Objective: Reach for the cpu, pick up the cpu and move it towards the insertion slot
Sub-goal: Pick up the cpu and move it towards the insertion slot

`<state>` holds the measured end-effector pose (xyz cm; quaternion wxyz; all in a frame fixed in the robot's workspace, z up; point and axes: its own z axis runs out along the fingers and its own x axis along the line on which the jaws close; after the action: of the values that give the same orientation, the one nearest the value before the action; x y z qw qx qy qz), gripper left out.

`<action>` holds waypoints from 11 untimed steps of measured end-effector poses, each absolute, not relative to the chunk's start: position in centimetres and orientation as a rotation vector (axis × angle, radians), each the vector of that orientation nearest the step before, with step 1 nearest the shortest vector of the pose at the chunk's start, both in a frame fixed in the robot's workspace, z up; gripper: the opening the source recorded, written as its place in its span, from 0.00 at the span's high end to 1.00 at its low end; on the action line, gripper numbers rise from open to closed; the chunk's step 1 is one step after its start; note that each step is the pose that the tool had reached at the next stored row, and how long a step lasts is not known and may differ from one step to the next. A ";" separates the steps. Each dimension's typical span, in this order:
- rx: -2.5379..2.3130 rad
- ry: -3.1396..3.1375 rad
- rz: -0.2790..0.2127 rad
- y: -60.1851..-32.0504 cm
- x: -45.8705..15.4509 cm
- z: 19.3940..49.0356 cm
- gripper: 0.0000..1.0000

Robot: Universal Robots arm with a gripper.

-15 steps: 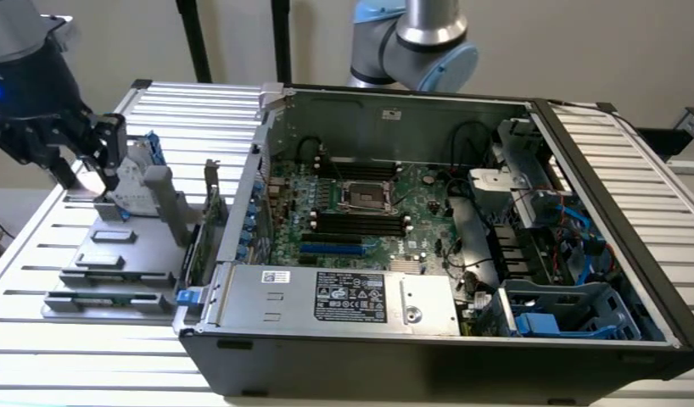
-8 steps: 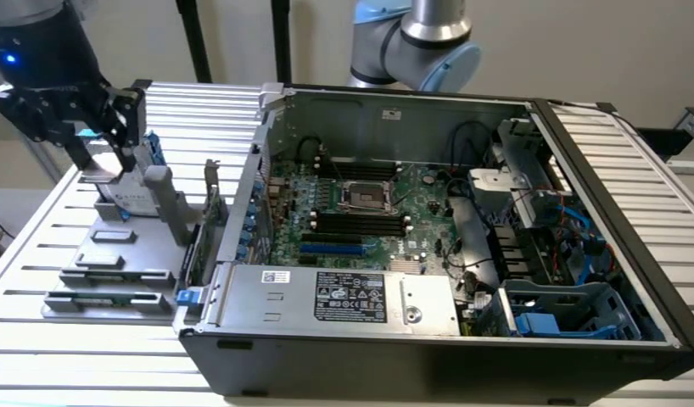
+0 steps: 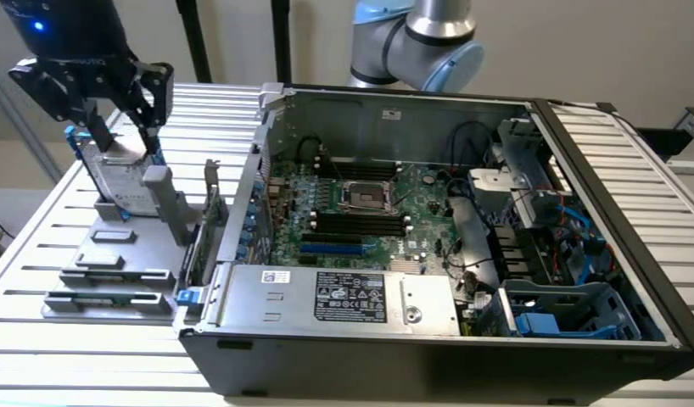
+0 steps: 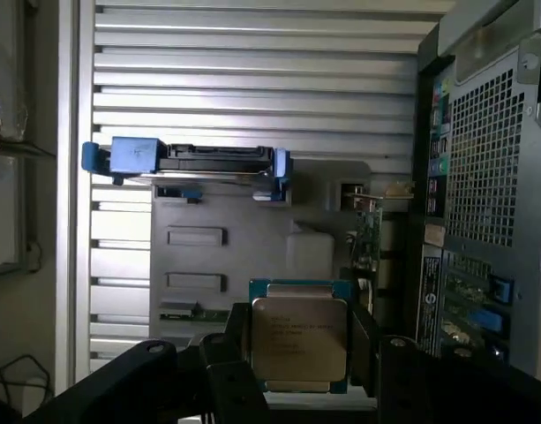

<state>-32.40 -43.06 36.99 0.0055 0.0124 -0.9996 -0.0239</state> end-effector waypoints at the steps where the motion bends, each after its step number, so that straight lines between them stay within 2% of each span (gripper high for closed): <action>1: 0.039 -3.129 -0.077 -43.1 -31.9 37.0 0.45; 11: 0.039 -3.129 -0.107 -43.2 -27.4 37.5 0.45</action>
<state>-27.40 -43.16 37.52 0.0053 0.0126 -0.9993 -0.0340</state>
